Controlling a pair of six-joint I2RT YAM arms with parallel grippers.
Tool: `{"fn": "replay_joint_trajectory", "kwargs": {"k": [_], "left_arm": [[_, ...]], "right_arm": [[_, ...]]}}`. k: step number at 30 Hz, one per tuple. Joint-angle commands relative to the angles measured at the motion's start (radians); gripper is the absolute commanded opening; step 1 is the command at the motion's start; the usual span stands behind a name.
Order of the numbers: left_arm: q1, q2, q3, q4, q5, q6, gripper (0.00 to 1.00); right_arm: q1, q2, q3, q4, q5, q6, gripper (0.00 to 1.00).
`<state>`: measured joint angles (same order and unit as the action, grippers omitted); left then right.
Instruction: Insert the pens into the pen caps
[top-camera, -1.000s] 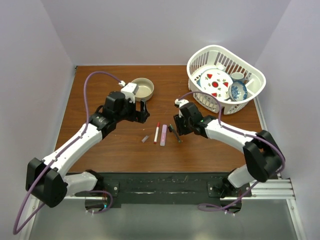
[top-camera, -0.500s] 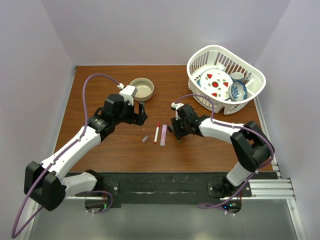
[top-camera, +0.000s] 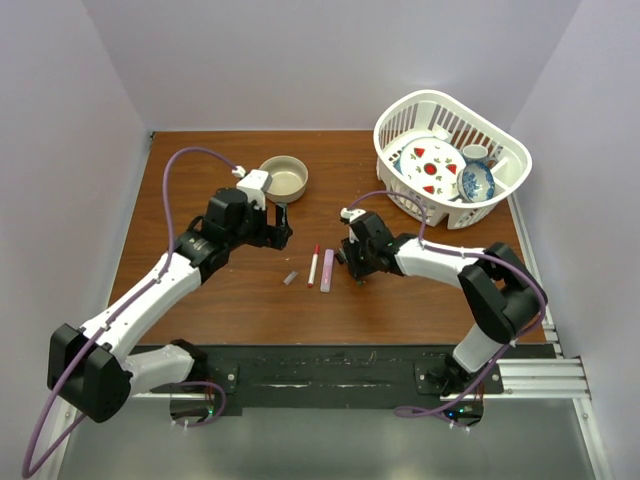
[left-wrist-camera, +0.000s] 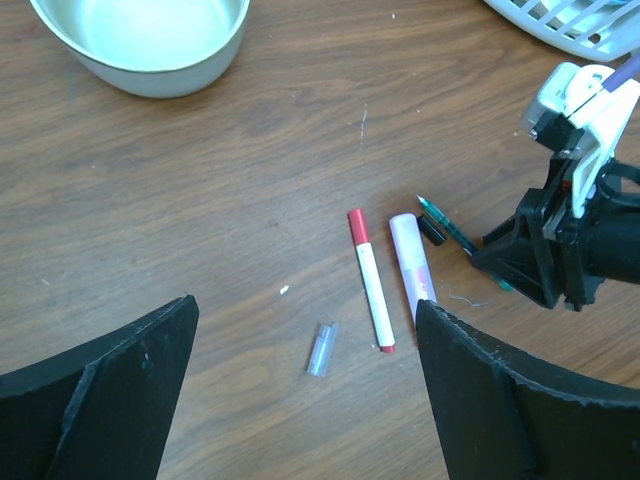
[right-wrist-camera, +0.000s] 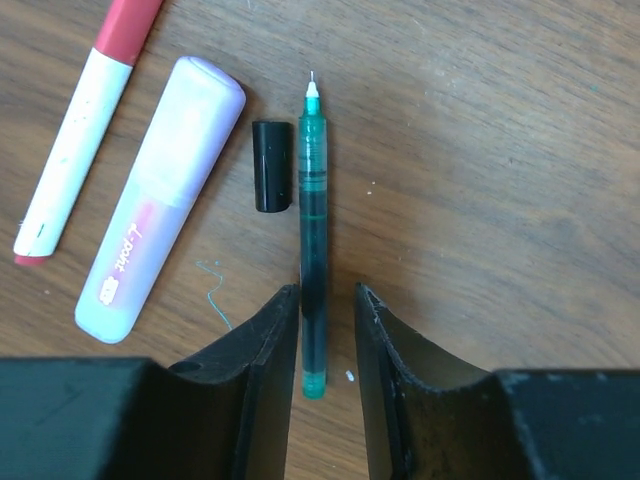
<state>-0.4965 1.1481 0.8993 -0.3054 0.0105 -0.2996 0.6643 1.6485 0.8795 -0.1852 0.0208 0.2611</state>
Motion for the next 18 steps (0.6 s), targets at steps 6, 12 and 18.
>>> {"fn": "replay_joint_trajectory", "kwargs": {"k": [6,12,18], "left_arm": [[0.007,-0.013,0.035,0.026,0.189,-0.168,0.86],[0.007,-0.015,-0.077,0.178,0.31,-0.292,0.81],[0.004,0.061,-0.102,0.356,0.442,-0.341,0.75]], "right_arm": [[0.09,0.056,0.013,-0.083,0.188,0.073,0.13],[0.09,-0.064,-0.011,-0.022,0.153,0.09,0.0],[0.106,-0.252,-0.071,0.096,0.03,0.119,0.0]]}}
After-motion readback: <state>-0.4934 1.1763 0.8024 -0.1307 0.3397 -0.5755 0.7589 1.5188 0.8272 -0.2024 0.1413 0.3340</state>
